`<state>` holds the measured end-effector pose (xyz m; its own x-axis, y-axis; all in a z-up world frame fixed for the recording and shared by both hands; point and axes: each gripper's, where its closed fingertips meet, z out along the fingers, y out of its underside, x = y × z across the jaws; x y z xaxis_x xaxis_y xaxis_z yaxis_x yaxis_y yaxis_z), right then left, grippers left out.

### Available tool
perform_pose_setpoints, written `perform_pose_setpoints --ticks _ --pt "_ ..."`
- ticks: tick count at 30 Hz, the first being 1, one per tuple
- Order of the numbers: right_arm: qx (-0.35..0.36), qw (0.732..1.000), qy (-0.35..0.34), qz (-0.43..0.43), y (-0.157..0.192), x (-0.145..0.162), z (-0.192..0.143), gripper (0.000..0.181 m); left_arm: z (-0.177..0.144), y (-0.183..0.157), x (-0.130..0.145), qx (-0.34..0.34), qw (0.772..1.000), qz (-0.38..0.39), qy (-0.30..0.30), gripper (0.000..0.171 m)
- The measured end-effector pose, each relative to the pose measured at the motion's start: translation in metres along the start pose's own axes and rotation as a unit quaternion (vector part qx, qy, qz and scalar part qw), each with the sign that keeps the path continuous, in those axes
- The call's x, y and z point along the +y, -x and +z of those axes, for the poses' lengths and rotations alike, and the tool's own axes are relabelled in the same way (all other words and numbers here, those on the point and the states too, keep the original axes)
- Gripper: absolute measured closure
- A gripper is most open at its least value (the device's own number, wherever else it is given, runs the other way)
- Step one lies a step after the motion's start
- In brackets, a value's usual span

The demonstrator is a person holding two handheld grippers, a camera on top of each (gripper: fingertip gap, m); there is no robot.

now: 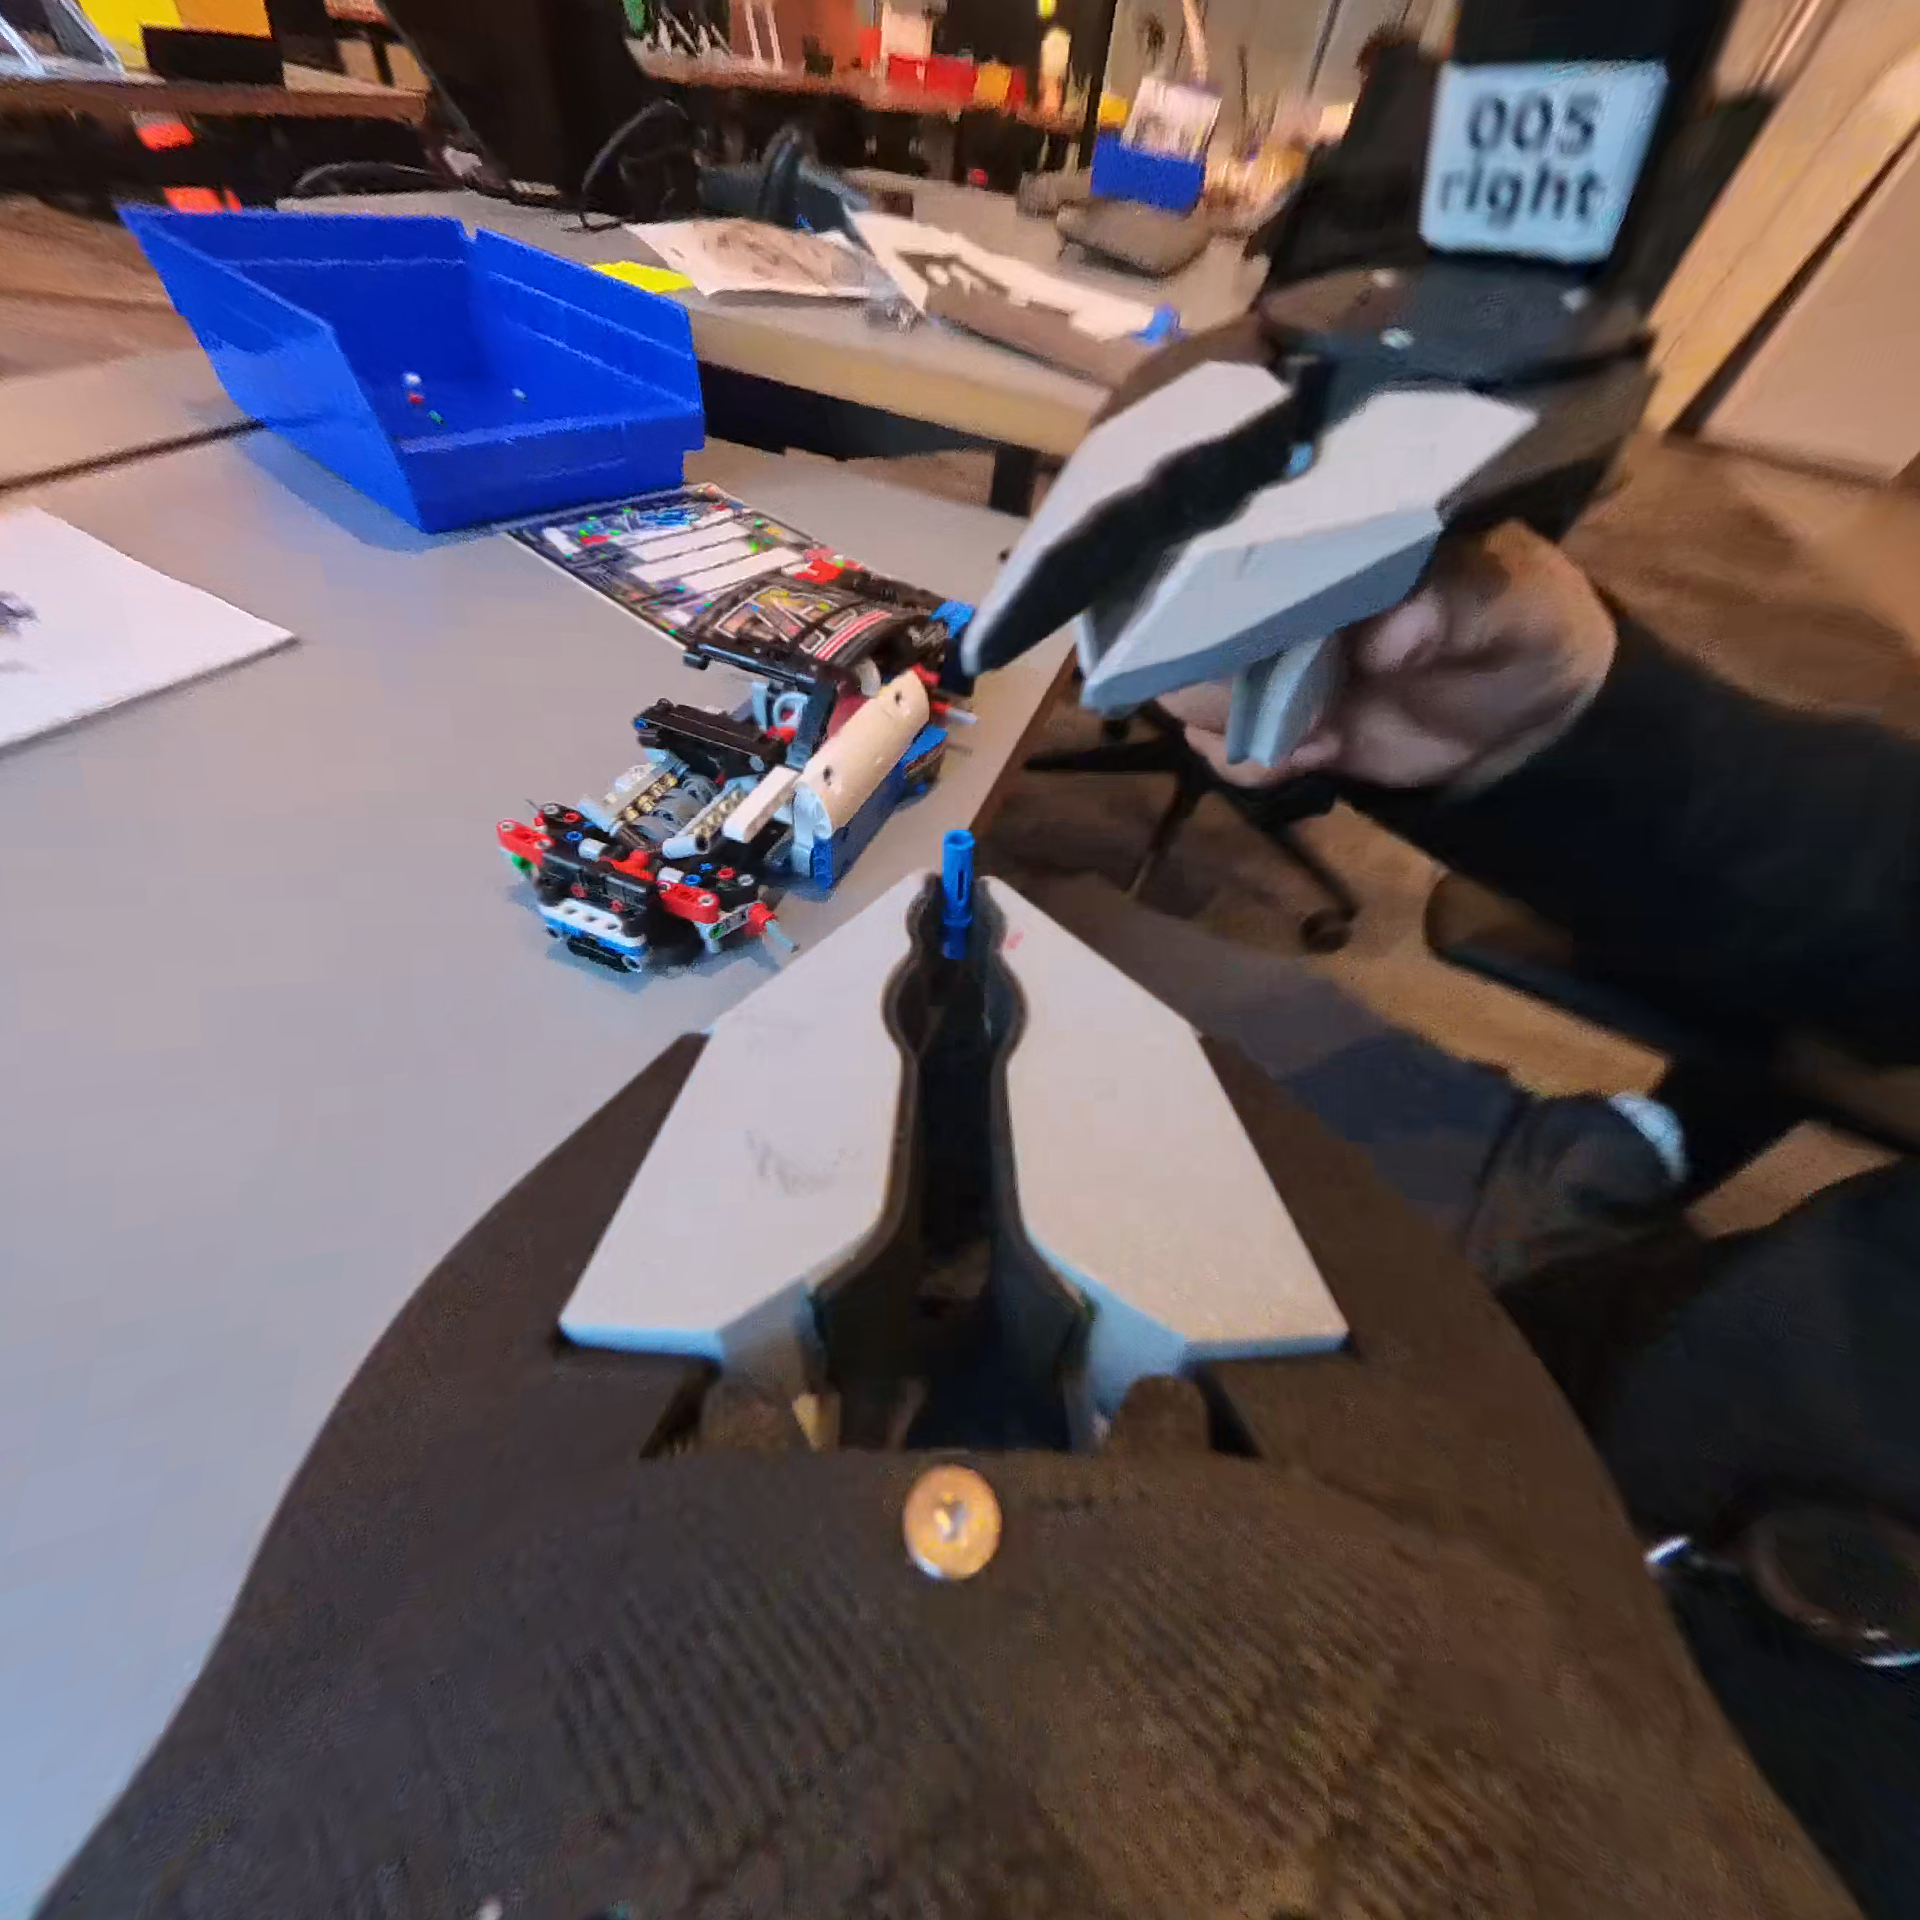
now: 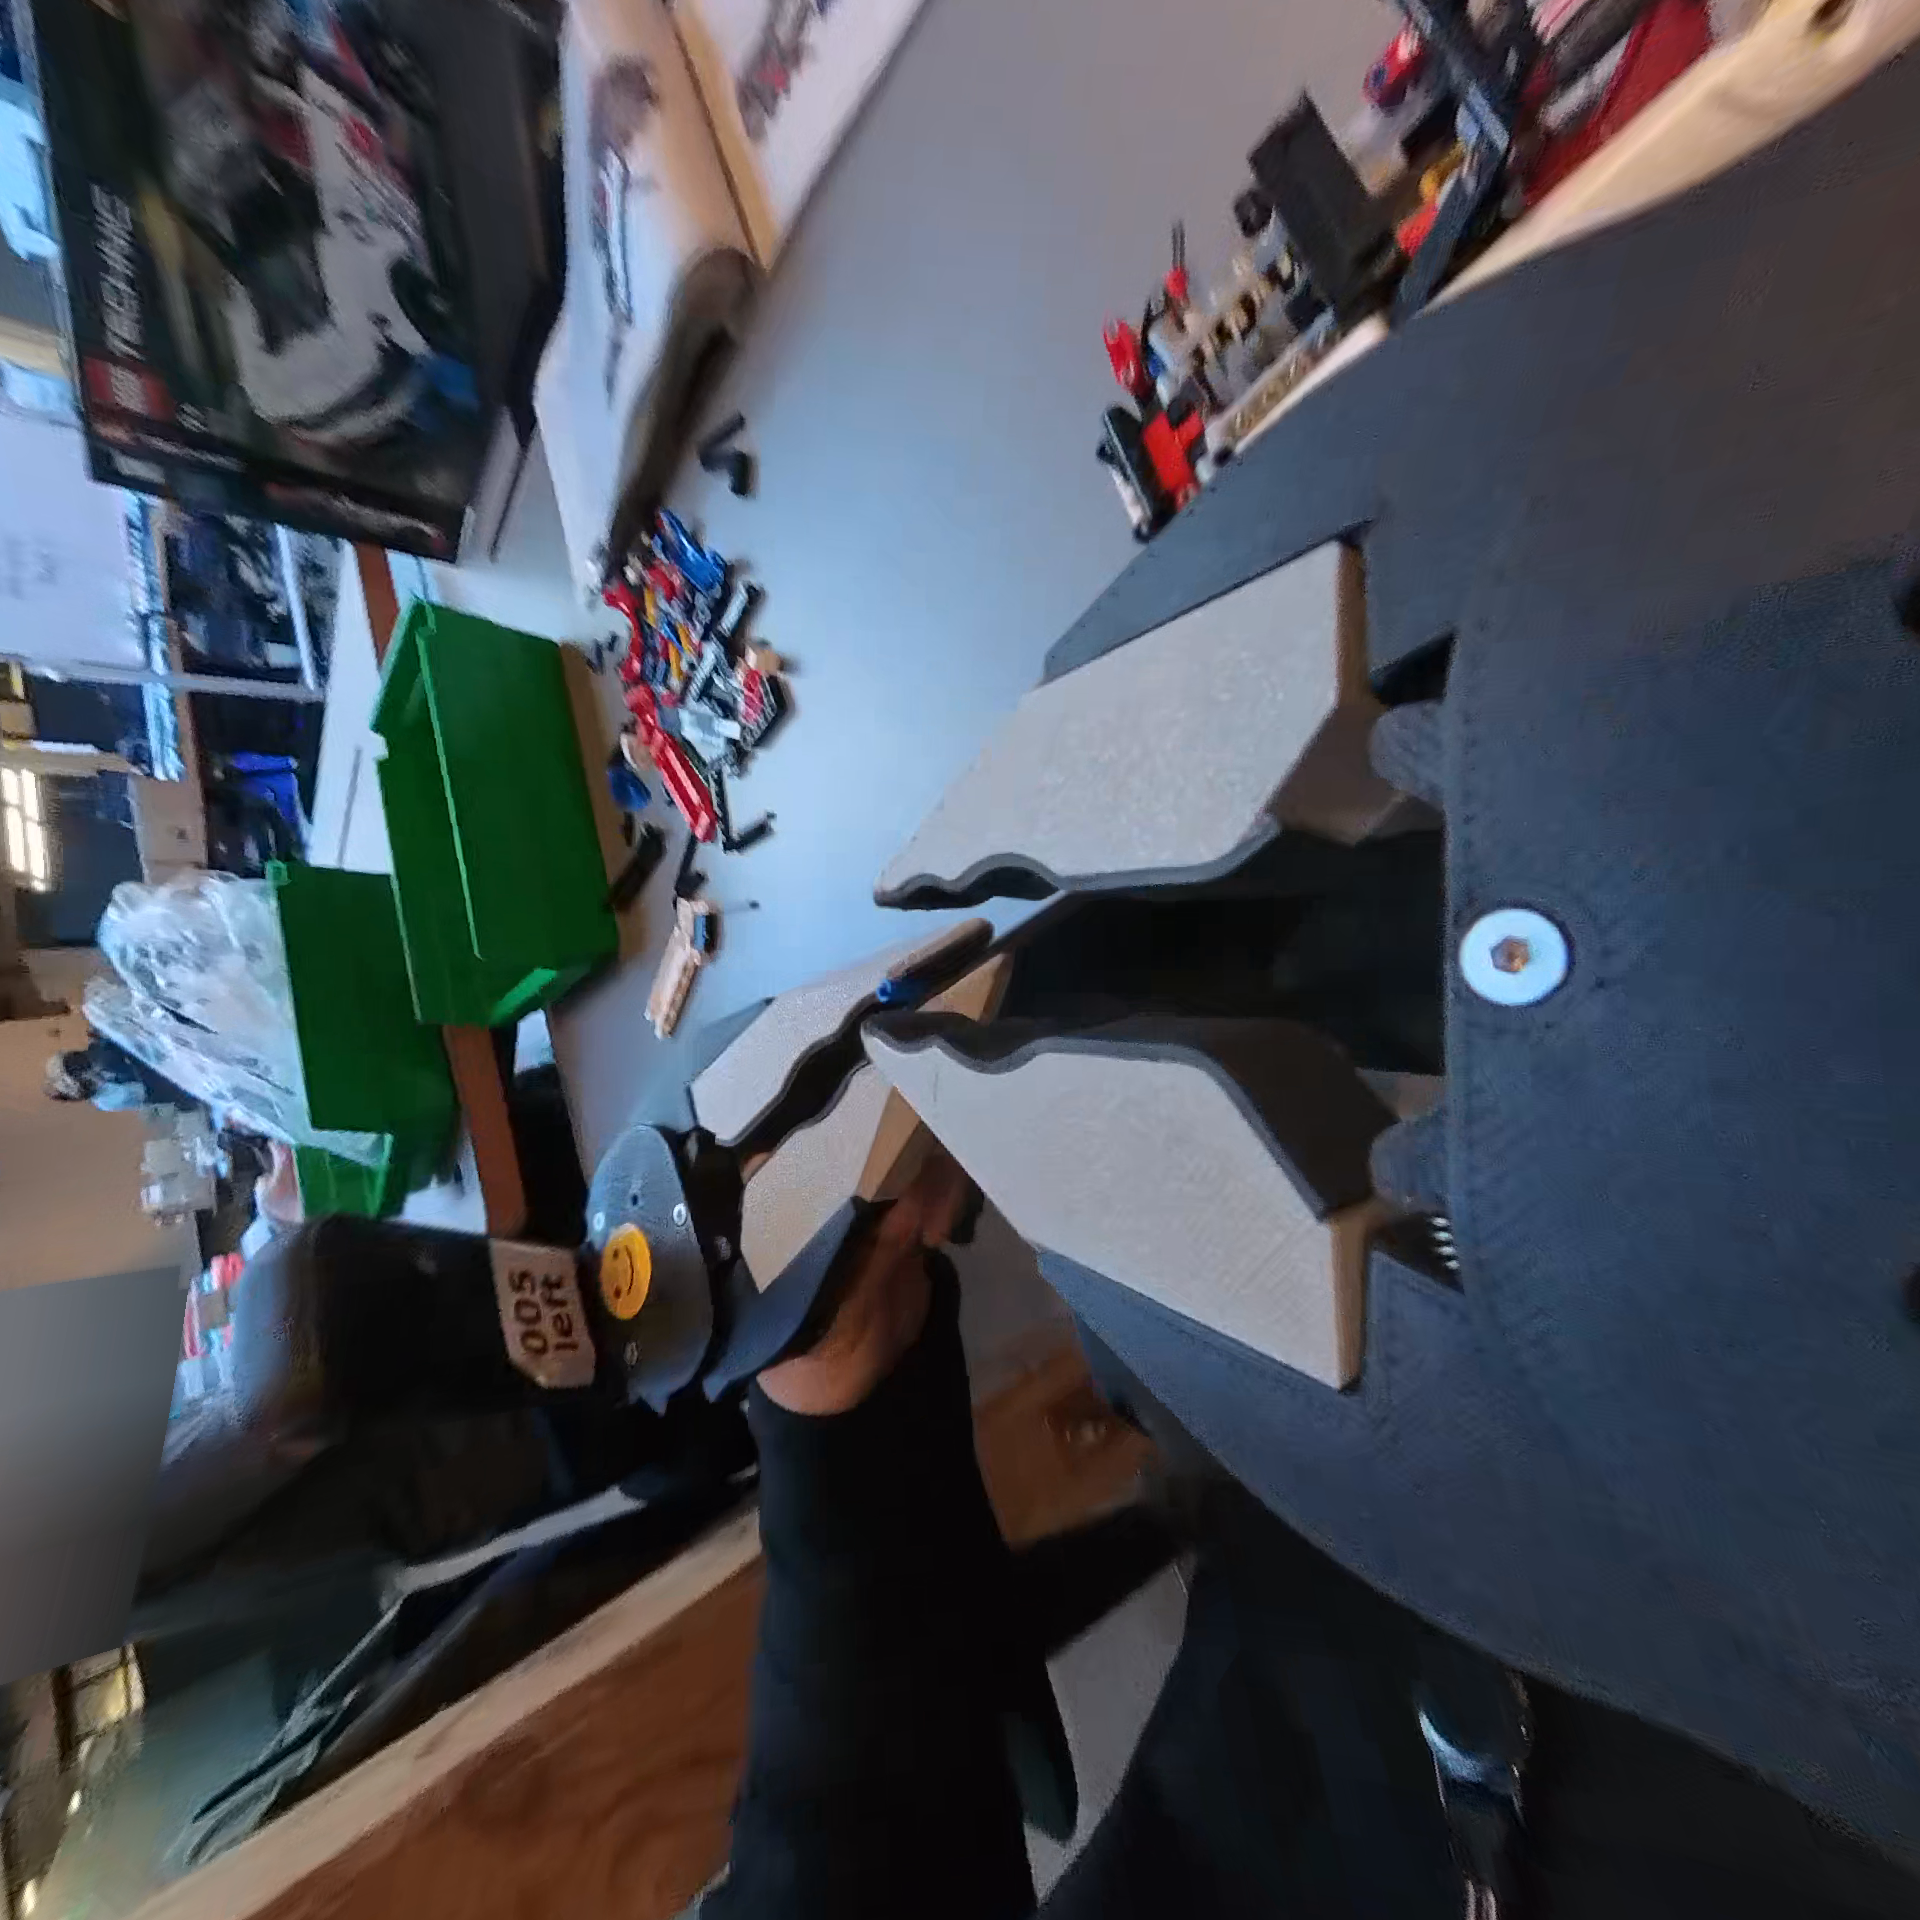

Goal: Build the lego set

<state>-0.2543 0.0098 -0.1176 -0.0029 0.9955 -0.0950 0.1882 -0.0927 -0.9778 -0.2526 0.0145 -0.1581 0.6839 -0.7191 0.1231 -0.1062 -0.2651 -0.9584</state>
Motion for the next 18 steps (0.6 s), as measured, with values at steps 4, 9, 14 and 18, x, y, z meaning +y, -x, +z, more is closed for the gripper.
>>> perform_pose_setpoints --ticks 4,9,14,18 --pt "-0.019 0.999 0.025 0.011 0.006 0.015 0.012 0.164 0.006 -0.006 0.006 -0.008 0.999 0.029 0.023 0.169" --pt "-0.023 0.999 0.047 0.008 0.007 0.023 0.015 0.172 0.008 -0.008 0.009 -0.006 0.999 0.029 0.029 0.169" --pt "-0.037 0.998 0.044 0.012 0.009 0.025 0.016 0.180 0.008 -0.009 0.008 -0.009 0.999 0.031 0.031 0.169" --pt "-0.029 0.999 0.045 0.010 0.005 0.024 0.013 0.180 0.008 -0.007 0.007 -0.014 0.999 0.025 0.026 0.169"
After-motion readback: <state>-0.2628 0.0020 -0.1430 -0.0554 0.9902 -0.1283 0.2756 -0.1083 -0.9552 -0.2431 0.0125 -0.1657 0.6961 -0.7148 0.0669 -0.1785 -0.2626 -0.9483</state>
